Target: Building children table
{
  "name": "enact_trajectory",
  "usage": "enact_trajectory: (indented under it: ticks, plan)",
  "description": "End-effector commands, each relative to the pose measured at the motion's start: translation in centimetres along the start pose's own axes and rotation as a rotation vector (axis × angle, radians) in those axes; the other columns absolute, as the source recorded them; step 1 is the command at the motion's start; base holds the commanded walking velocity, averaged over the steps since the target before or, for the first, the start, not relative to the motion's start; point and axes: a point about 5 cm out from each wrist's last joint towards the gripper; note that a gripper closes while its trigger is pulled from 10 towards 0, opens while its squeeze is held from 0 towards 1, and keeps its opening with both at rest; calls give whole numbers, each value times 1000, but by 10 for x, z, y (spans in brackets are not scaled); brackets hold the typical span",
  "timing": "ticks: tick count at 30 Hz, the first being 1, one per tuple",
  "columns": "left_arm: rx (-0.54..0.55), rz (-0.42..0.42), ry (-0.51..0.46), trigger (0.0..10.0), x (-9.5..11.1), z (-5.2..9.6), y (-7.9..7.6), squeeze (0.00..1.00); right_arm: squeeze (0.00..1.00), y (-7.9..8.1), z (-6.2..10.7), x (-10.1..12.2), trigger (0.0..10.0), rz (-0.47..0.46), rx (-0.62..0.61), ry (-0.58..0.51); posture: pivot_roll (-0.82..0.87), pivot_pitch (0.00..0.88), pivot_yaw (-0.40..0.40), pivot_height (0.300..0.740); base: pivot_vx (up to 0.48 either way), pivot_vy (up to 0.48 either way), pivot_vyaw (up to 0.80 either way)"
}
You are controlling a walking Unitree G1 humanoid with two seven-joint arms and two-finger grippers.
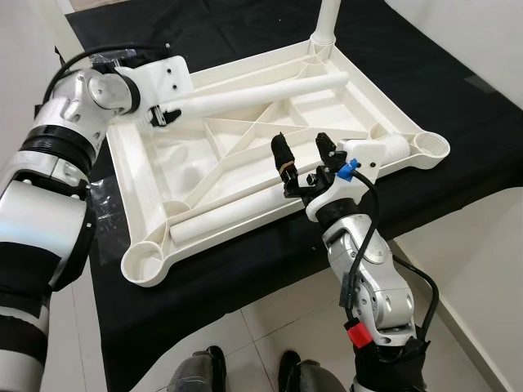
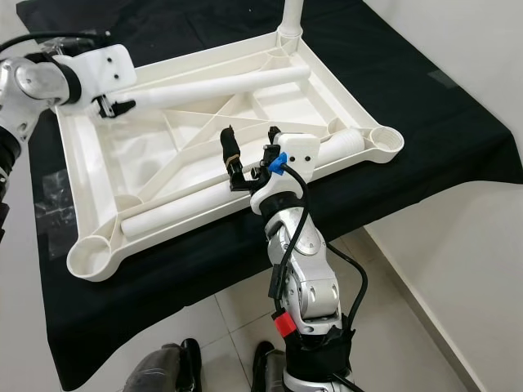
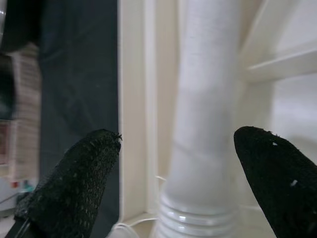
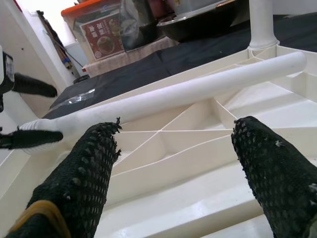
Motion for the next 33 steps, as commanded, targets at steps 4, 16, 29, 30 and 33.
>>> enact_trajectory:
  ticks: [4,16,29,30,33]
  plan:
    - [-64,18,55,10000,-8,0,-4,0,0,2,3,-1,10000,-25,-3,8,143,347,23,740,0,0,0]
    - [-4,-110,141,10000,-17,1,-3,0,0,-1,5,6,10000,-11,-22,1,143,342,35,740,0,0,0]
    - [-17,-104,163,10000,-25,-3,-14,0,0,2,10,12,10000,-17,-32,2,130,373,52,740,0,0,0]
    - [-22,-102,168,10000,-27,-3,-15,0,0,2,11,13,10000,-16,-36,3,131,383,57,740,0,0,0]
    - [-32,-104,176,10000,-29,-4,-18,0,0,2,13,14,10000,-17,-40,4,132,388,62,740,0,0,0]
Point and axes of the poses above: a point about 5 cm out from each wrist's last joint towards the gripper, its own z axis pointing back from the gripper into the wrist, its own x axis along the axis of the wrist's last joint, y = z × x, and after that the axes turned 8 degrees about z, right-handed
